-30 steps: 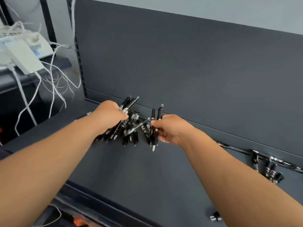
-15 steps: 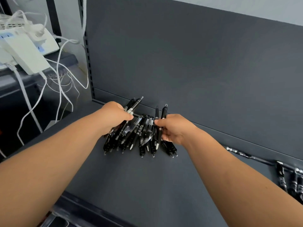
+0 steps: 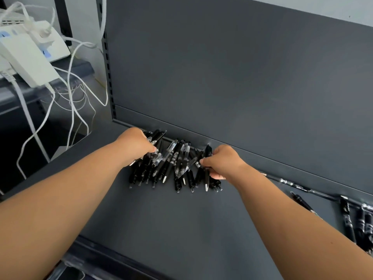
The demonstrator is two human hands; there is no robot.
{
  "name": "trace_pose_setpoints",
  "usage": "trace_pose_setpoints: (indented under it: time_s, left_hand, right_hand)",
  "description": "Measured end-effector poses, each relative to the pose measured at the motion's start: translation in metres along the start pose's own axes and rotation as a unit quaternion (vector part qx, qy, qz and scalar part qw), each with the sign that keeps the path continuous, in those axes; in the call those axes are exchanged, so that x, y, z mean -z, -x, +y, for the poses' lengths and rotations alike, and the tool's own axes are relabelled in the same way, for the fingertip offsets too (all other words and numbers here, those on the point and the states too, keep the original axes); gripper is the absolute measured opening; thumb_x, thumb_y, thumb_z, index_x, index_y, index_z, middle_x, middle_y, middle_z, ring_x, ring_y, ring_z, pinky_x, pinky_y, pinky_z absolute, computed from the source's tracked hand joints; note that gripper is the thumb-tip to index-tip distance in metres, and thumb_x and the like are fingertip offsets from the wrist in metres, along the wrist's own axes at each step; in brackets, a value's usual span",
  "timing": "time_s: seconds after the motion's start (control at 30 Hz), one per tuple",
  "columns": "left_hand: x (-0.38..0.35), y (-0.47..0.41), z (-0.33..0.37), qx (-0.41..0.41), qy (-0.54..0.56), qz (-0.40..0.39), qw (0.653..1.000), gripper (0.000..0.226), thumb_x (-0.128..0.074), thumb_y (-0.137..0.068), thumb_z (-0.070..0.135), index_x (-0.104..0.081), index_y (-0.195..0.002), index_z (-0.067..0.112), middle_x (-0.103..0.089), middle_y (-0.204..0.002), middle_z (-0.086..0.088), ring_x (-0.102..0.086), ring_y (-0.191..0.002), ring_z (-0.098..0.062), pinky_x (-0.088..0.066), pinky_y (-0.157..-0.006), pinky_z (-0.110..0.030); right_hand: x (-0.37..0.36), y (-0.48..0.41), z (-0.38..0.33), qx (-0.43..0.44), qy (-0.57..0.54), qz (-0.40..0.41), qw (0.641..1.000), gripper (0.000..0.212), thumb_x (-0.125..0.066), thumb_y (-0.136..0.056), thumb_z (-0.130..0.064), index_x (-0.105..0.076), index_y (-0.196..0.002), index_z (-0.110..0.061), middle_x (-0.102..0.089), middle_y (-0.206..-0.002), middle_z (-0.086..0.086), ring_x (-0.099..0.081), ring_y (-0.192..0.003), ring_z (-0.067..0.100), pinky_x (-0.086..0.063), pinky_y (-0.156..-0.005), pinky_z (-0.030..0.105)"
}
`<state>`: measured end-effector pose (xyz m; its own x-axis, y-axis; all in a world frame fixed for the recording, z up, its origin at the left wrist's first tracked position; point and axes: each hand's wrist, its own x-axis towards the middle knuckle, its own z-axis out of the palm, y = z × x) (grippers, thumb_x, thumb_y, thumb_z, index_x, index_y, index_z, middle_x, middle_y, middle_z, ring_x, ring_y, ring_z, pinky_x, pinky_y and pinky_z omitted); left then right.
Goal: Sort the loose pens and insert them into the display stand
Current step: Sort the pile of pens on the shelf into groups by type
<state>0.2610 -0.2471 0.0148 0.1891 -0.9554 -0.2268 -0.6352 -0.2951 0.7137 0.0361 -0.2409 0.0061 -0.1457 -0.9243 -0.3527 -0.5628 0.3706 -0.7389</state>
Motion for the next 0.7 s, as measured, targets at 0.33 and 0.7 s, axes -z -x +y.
trace_pose_setpoints:
  time_s: [0.33, 0.7]
  left_hand:
    - [-0.006, 0.014, -0.001, -0.074, -0.13, 0.033, 0.988, 0.039, -0.069, -0.083, 0.033, -0.058, -0.114, 0.011, -0.057, -0.109, -0.006, -0.051, -0.093, -0.022, -0.044, -0.083, -0.033]
    - [-0.017, 0.036, 0.002, -0.133, -0.243, 0.024, 0.96, 0.038, -0.065, -0.08, 0.047, -0.071, -0.092, 0.011, -0.07, -0.092, -0.003, -0.063, -0.088, -0.021, -0.05, -0.075, -0.032]
  right_hand:
    - [-0.013, 0.017, -0.003, 0.212, 0.249, 0.092, 0.941, 0.028, -0.061, -0.088, -0.018, -0.059, -0.116, -0.018, -0.053, -0.114, 0.006, -0.055, -0.086, 0.022, -0.042, -0.072, 0.025]
    - [-0.023, 0.015, -0.014, 0.28, 0.382, 0.001, 0.881, 0.041, -0.048, -0.084, 0.005, -0.058, -0.113, -0.022, -0.059, -0.116, 0.0, -0.057, -0.101, 0.023, -0.05, -0.079, 0.033]
